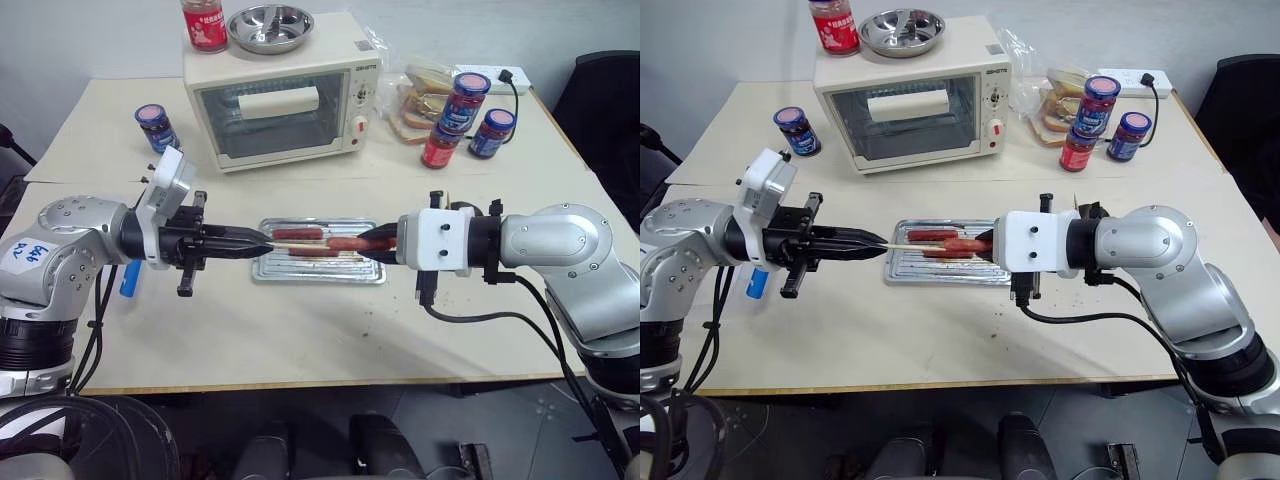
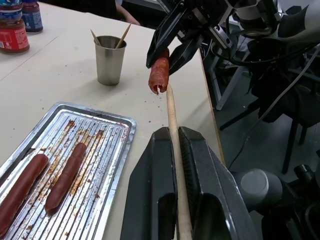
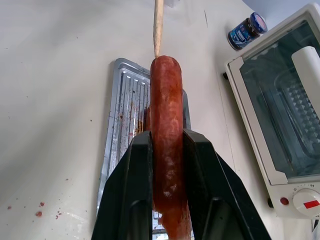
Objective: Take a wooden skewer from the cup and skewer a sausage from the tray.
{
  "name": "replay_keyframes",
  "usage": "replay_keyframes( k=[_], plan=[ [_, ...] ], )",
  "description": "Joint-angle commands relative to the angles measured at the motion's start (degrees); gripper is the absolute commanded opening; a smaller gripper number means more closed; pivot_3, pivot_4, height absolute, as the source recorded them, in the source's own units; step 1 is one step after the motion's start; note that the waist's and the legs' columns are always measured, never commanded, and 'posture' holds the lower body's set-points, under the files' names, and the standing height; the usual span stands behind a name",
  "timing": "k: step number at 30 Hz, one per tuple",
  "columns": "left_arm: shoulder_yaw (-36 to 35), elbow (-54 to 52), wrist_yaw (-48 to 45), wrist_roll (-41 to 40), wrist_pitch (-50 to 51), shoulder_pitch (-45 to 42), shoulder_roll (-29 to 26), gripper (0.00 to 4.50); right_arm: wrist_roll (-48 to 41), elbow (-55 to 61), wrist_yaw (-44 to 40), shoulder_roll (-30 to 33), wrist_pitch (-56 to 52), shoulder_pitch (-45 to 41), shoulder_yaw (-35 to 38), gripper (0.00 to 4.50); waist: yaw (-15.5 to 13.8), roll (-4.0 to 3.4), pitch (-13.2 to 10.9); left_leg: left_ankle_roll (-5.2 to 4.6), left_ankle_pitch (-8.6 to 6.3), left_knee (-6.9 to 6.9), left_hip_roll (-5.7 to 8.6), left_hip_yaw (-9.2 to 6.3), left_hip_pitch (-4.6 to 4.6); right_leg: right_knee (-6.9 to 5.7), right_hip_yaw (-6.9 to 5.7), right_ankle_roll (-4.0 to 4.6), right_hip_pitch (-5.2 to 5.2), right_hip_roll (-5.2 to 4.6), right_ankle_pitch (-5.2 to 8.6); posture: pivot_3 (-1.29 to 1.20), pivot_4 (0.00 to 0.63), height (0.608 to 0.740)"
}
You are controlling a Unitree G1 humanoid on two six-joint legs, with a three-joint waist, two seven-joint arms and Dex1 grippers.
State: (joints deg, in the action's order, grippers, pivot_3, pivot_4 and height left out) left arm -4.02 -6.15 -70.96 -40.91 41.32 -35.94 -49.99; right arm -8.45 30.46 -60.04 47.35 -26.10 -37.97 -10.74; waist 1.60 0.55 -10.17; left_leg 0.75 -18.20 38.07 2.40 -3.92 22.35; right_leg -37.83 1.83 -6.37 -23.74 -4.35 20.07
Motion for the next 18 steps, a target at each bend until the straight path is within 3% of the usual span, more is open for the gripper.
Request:
replay_keyframes(
  k=[1,18],
  plan=[
    [-1.0,0.2,-1.0,0.8,-1.2,-1.0,-1.1,0.0,-0.8,2.7,0.7,0.0,0.0,-0.5,1.3,0.85,0.0,0.0,0.0,0.0,0.0,0.0,0.0,0.0,0.0,0.0,0.0,0.0,0.0,0.0,0.0,0.0,0.15,0.74],
    [-0.4,0.0,-1.4,1.1,-0.8,-2.4,0.0,0.0,-1.6,3.3,1.7,-0.5,-1.7,-0.7,1.2,0.85,0.0,0.0,0.0,0.0,0.0,0.01,0.0,0.0,0.0,-0.01,0.0,0.0,0.0,0.0,0.0,0.0,0.15,0.74]
  ],
)
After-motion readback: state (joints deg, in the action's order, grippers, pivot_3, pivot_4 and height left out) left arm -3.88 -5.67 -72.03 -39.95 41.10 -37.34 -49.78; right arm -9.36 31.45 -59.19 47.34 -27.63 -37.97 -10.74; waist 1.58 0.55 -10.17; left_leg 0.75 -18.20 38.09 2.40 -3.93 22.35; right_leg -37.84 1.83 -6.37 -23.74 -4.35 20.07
